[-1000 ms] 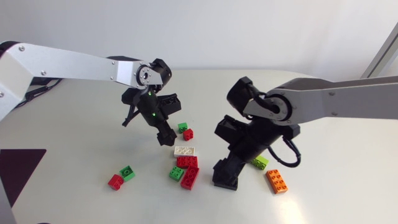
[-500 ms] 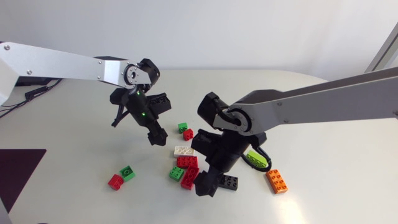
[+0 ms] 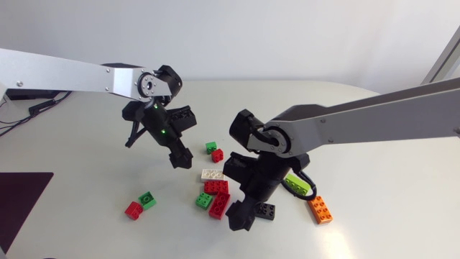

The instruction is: Sort duplo bricks by size, large to the right and small to the left

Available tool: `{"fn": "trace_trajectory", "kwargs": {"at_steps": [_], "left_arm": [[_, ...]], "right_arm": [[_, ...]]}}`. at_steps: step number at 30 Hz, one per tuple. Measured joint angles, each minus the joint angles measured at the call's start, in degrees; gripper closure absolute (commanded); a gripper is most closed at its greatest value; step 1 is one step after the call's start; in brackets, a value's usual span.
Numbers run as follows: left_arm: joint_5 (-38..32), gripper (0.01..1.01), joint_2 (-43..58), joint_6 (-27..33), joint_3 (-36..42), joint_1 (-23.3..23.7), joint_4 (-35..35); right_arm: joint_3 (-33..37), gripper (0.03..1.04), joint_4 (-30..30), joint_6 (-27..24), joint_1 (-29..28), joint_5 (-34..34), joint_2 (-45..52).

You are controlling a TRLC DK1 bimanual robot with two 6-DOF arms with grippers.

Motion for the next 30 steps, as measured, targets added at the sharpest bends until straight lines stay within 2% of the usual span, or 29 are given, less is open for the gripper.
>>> {"fn": "trace_trajectory", "kwargs": {"at_steps": [10, 17, 30], "left_arm": [[0.2, 0.056, -2.9, 0.0, -0.3, -0.1, -0.1], [0.2, 0.056, -2.9, 0.0, -0.3, -0.3, -0.2], [0.2, 0.056, -2.9, 0.0, -0.3, -0.4, -0.2]], "right_arm": [[-0.1, 0.12, -1.8, 0.0, 0.3, 0.2, -0.5], [2.6, 0.12, -4.5, -1.6, 0.2, 0.3, 4.1], [9.1, 0.13, -6.9, -2.6, -0.2, 0.4, 5.9]]}}
